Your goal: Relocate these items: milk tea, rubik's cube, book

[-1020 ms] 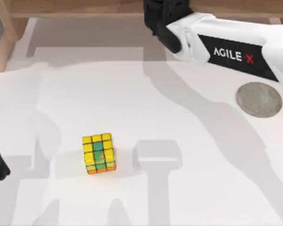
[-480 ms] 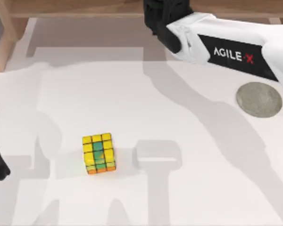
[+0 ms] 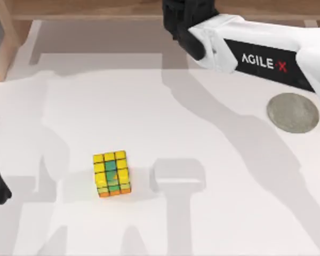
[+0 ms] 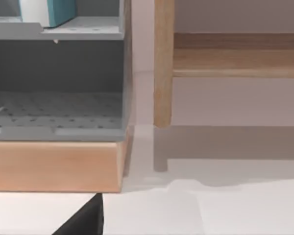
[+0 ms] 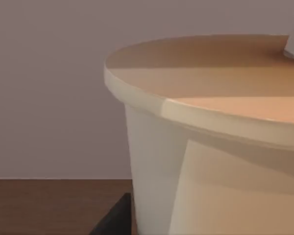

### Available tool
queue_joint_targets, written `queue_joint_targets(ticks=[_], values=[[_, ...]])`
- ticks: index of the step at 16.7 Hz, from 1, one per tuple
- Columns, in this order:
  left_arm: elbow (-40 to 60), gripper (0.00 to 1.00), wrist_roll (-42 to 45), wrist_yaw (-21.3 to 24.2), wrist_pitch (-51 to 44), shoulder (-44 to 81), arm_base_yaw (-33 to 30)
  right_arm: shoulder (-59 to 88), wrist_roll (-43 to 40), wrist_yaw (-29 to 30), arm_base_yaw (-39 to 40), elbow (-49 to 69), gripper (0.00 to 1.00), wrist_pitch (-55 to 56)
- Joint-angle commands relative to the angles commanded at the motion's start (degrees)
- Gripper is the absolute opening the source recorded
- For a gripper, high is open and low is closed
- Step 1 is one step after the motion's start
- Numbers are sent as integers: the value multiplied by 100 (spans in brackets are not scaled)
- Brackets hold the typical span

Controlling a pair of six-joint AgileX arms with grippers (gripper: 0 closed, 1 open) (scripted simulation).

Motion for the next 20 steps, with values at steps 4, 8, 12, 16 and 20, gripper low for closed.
queue_joint_targets(ticks=[4, 8, 12, 16, 20], values=[[0, 100, 0, 0, 0, 0, 0, -100, 8, 30, 44, -92, 0, 47], [0, 100, 0, 0, 0, 0, 0, -686, -1, 257, 245, -998, 0, 333], [0, 100, 0, 0, 0, 0, 0, -1336, -4, 495, 522, -2073, 0, 682], [0, 100, 0, 0, 0, 0, 0, -1494, 6, 557, 596, -2260, 0, 777], [0, 100, 0, 0, 0, 0, 0, -1532, 36, 472, 561, -2309, 0, 837]])
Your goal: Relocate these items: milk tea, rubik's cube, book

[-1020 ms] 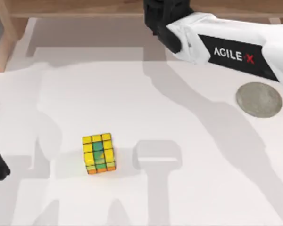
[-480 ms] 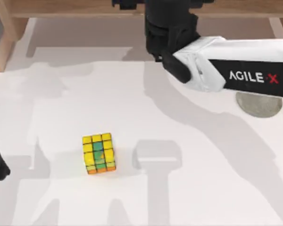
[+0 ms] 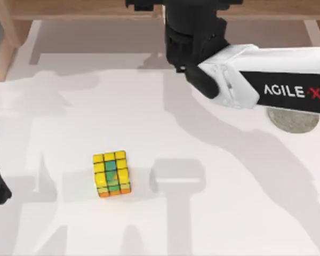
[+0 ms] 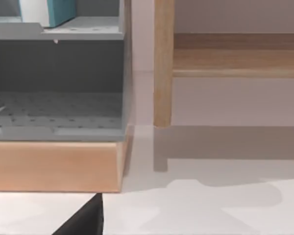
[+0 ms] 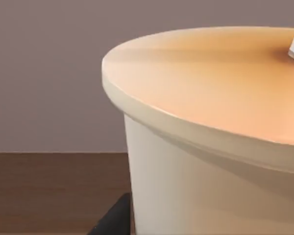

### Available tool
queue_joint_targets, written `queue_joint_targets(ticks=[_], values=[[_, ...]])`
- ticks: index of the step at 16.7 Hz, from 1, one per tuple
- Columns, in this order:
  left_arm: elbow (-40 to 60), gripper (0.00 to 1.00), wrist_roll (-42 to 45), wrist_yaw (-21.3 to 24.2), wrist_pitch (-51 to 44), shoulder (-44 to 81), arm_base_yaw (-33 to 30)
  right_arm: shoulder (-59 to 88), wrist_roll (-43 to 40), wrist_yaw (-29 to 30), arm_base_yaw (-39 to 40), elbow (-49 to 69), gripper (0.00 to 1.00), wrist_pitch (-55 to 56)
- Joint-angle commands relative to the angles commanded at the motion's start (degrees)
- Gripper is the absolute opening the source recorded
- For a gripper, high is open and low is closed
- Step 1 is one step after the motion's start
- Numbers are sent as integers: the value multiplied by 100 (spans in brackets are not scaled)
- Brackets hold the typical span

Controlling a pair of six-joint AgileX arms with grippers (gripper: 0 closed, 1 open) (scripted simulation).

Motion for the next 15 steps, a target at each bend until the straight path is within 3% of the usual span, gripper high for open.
queue_joint_targets(ticks=[6, 11, 15], values=[[0, 100, 0, 0, 0, 0, 0, -824, 192, -1137, -292, -1631, 0, 1610], [0, 100, 0, 0, 0, 0, 0, -1385, 206, -2221, -1539, -3977, 0, 3145], [0, 100, 0, 0, 0, 0, 0, -1463, 153, -2705, -2550, -5100, 0, 3472]])
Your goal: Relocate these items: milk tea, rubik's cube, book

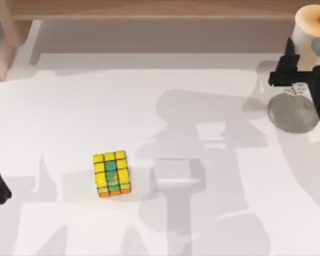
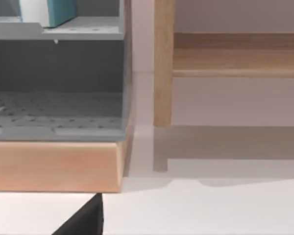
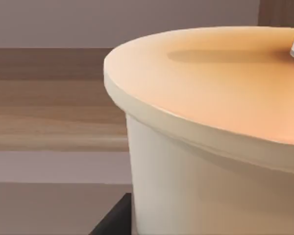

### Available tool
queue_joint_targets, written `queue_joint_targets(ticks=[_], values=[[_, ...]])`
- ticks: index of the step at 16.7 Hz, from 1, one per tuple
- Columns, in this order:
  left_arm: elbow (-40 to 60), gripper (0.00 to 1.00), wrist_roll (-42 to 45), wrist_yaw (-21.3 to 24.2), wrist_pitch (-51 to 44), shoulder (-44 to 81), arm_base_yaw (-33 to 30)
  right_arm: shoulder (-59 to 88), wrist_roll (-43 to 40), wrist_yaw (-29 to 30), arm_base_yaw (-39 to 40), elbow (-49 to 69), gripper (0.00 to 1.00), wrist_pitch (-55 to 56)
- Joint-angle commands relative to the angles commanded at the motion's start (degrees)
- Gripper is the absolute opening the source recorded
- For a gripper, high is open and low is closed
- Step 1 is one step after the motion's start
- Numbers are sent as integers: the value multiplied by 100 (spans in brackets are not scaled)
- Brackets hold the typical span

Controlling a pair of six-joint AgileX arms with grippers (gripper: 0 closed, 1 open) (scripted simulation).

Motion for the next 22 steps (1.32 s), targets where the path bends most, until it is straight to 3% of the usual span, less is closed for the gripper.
queue_joint_targets(ticks=[20, 22], values=[[0, 100, 0, 0, 0, 0, 0, 848, -18, -69, -211, -271, 0, 892], [0, 100, 0, 0, 0, 0, 0, 848, -18, -69, -211, -271, 15, 892]])
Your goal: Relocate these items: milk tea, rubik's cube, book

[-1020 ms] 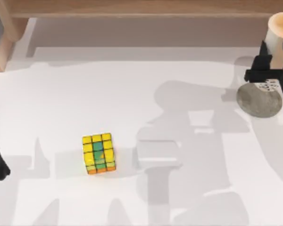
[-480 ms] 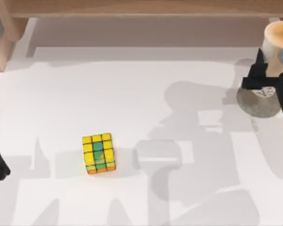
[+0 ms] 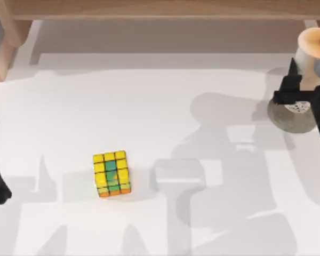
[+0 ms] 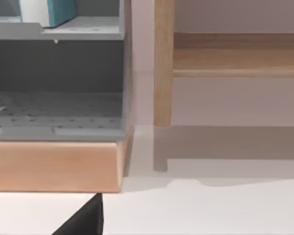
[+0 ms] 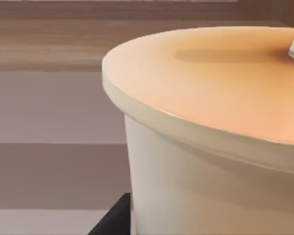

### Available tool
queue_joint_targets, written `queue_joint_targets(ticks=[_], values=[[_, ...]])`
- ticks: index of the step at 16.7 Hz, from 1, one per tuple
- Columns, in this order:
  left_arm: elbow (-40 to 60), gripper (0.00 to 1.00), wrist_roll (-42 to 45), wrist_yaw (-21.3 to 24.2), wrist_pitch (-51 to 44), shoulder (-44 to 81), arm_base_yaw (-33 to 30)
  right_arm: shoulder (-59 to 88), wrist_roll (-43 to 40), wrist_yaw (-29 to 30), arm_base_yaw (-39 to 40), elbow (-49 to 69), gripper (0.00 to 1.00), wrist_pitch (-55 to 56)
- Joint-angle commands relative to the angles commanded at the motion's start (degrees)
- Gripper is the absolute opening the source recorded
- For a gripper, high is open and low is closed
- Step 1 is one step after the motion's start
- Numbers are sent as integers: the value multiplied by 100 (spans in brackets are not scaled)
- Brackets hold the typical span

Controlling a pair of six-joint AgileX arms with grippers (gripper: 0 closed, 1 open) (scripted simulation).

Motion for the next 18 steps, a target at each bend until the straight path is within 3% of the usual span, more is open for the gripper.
queue_joint_targets(ticks=[11, 18], values=[[0, 100, 0, 0, 0, 0, 0, 0, 0, 0, 0, 0, 98, 0], [0, 100, 0, 0, 0, 0, 0, 0, 0, 0, 0, 0, 100, 0]])
